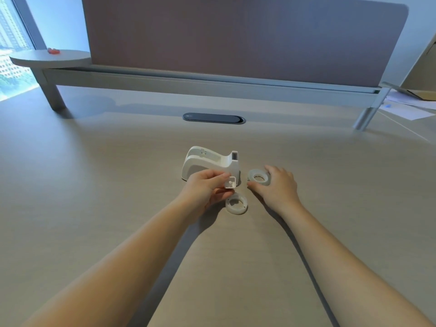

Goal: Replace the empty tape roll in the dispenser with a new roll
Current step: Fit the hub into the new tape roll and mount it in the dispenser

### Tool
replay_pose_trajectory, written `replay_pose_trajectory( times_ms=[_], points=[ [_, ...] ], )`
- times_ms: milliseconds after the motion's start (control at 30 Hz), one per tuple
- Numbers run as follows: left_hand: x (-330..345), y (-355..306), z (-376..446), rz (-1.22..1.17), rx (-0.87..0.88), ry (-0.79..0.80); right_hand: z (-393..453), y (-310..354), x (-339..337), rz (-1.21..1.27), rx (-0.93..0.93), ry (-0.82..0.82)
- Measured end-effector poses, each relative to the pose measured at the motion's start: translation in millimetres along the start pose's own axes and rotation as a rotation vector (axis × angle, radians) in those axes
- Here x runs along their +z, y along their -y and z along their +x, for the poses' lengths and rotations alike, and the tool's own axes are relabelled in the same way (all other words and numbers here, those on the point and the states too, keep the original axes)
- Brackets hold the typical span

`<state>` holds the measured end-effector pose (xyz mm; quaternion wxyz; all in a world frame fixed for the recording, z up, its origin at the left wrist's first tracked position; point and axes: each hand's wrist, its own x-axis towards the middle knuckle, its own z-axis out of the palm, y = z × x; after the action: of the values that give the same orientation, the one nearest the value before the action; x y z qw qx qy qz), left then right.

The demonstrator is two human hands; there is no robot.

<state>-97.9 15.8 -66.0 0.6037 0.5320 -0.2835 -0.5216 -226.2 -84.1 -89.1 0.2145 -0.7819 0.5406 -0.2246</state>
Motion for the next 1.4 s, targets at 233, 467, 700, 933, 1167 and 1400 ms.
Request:
replay_pose_trajectory(
  times_ms=[233, 467, 700, 933, 1167, 1400],
  points=[
    [3, -3, -8, -0.024, 0.011, 0.013, -17, 2, -12, 0.472, 0.003, 0.002],
    [1, -5, -22, -0.013, 0.049, -0.008, -40, 22, -15, 0.765, -0.031, 0.092],
    [-7, -14, -33, -0.006, 0.061, 0.054, -56, 46, -6, 0.712, -0.254, 0.112],
    [-17, -18, -26, -0.003, 0.04, 0.124, -51, 56, -2, 0.514, -0.33, 0.053],
    [-25, -10, -17, -0.007, 0.062, 0.071, -47, 55, 6, 0.524, -0.3, 0.093],
    [-27, -12, -14, 0.003, 0.074, 0.098, -40, 53, 4, 0.86, -0.055, 0.219]
  ],
)
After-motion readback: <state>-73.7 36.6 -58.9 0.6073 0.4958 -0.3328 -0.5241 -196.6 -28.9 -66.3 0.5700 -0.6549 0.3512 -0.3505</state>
